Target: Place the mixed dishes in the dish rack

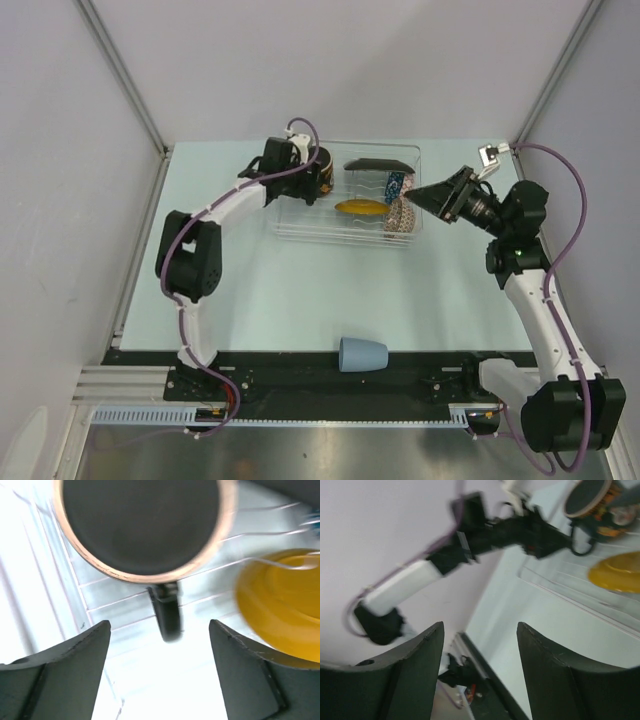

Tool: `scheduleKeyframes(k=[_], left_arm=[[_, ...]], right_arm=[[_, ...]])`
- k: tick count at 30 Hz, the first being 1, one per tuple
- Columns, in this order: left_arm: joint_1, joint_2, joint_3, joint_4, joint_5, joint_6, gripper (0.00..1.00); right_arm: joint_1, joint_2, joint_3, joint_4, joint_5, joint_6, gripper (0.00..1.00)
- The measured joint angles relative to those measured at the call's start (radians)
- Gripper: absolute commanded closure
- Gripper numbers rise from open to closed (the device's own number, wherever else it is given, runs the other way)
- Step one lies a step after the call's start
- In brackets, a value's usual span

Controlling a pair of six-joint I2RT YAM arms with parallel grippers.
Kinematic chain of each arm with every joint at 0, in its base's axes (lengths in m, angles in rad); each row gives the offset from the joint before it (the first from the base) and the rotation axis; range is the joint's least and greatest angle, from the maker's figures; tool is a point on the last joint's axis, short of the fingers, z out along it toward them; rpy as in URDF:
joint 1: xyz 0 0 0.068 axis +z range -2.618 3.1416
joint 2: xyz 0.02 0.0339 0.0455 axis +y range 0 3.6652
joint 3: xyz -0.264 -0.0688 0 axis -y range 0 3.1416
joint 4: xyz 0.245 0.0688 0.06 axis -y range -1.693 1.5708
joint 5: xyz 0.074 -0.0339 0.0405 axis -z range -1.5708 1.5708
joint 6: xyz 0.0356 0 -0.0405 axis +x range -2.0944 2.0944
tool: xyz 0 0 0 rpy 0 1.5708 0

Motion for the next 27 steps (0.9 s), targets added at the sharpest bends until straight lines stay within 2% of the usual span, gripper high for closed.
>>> scheduleKeyframes(k=[3,5,7,11,15,18,23,27], left_arm=[[0.0,-0.091,0.001,-0.043,0.04,0.011,0.09],[0.0,-0.162,0.006,-0.088,0.075,0.035,0.09],[0.0,-0.253,0.006,-0.134,0.109,0.079,0.09],[0.004,-0.457,-0.034,-0.183,0.14,0.177,0.08],[0.038,-0.631,-0.134,-0.209,0.168,0.219,0.08],[0.103,-0.692,-0.217,-0.224,0.181,0.22,0.08],[0.156,-0.714,-0.357,-0.241,0.182,0.219,0.08],[0.156,-0.758,-0.443,-0.247,0.189,0.214,0.09]], right_arm=[[0.051,0.003,0.027,-0.264,0.084,-0.209,0.32],[0.153,0.016,0.063,-0.46,0.198,-0.348,0.32],[0.295,0.045,0.103,-0.617,0.323,-0.457,0.31],[0.7,0.177,0.204,-0.883,0.692,-0.615,0.26],[0.967,0.336,0.284,-1.057,0.941,-0.671,0.24],[1.088,0.433,0.349,-1.168,1.072,-0.679,0.24],[1.21,0.559,0.46,-1.27,1.212,-0.673,0.22],[1.272,0.608,0.518,-1.317,1.255,-0.657,0.22]])
